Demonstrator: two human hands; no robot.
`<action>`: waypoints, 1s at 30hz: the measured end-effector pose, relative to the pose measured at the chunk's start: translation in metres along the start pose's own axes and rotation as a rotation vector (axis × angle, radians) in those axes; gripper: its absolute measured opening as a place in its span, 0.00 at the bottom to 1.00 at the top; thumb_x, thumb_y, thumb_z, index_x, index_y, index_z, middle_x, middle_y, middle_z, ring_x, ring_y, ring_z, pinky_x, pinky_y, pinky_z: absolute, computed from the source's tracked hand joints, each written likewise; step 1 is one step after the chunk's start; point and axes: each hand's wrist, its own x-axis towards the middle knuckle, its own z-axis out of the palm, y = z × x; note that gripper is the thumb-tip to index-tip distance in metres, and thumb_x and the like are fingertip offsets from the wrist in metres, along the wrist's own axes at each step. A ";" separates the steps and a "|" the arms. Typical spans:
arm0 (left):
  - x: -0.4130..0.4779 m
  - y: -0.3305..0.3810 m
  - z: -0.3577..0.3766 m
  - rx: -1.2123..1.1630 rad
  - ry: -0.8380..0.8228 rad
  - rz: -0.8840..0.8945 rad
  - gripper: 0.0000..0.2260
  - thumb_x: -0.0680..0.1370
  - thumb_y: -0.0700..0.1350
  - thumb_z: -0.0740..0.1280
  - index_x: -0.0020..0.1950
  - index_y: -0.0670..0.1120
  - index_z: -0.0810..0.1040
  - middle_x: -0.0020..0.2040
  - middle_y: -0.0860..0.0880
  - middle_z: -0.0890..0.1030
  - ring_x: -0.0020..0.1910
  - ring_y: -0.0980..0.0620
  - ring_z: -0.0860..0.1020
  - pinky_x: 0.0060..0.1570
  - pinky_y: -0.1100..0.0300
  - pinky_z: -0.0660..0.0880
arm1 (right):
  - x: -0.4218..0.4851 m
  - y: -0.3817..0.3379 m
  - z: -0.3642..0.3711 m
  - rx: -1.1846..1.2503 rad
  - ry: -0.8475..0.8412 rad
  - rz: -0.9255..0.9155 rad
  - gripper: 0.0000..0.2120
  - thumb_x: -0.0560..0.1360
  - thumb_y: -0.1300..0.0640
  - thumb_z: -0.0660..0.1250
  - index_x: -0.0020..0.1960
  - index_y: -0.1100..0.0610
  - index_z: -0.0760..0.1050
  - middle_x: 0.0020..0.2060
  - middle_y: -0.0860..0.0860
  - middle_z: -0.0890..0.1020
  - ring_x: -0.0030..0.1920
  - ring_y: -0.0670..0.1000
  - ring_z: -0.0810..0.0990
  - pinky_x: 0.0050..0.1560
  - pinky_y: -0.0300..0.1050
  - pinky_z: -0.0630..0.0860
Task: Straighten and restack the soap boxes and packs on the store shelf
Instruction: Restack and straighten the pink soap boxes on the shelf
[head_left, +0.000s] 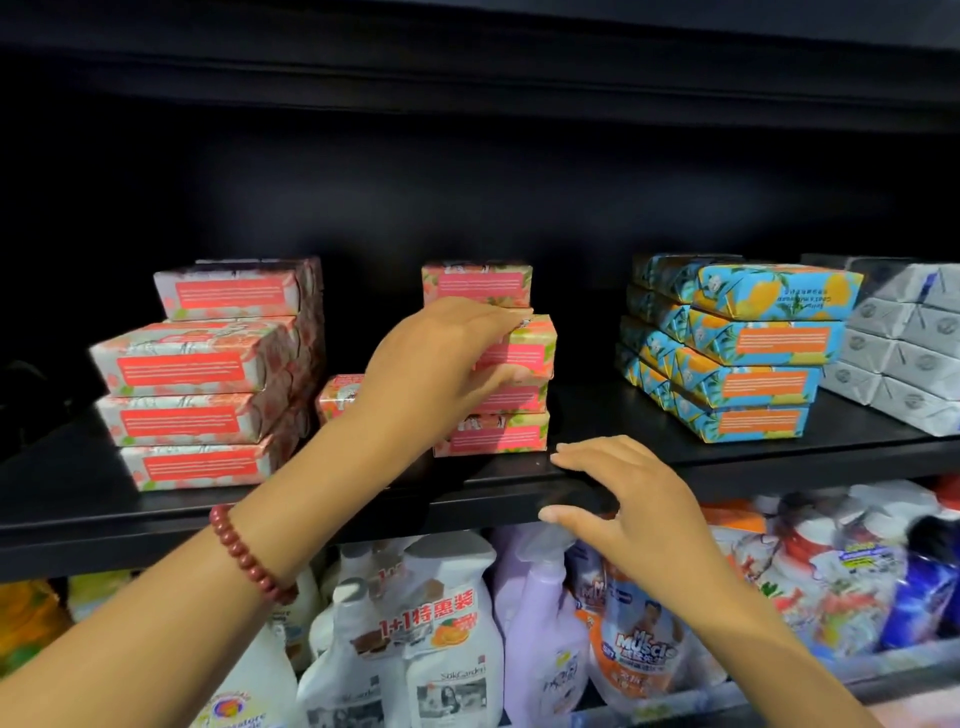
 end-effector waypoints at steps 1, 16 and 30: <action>0.001 0.000 0.001 -0.011 0.008 -0.018 0.21 0.75 0.51 0.68 0.66 0.47 0.75 0.62 0.48 0.79 0.63 0.48 0.74 0.60 0.51 0.72 | 0.001 0.000 0.000 0.001 -0.002 0.009 0.22 0.66 0.46 0.75 0.56 0.54 0.80 0.52 0.47 0.80 0.54 0.46 0.76 0.53 0.35 0.68; -0.039 -0.020 -0.003 -0.161 0.353 -0.192 0.18 0.77 0.49 0.65 0.64 0.43 0.75 0.61 0.53 0.76 0.62 0.58 0.71 0.63 0.69 0.64 | 0.001 -0.002 -0.001 0.028 0.013 0.015 0.20 0.66 0.48 0.76 0.55 0.55 0.80 0.50 0.46 0.80 0.53 0.48 0.76 0.51 0.40 0.71; -0.061 -0.042 0.006 0.152 -0.235 -0.301 0.13 0.76 0.51 0.68 0.58 0.49 0.77 0.54 0.52 0.80 0.55 0.51 0.75 0.52 0.55 0.73 | 0.000 0.001 0.004 0.005 0.023 0.005 0.20 0.66 0.48 0.75 0.55 0.54 0.79 0.50 0.46 0.80 0.52 0.46 0.75 0.49 0.37 0.68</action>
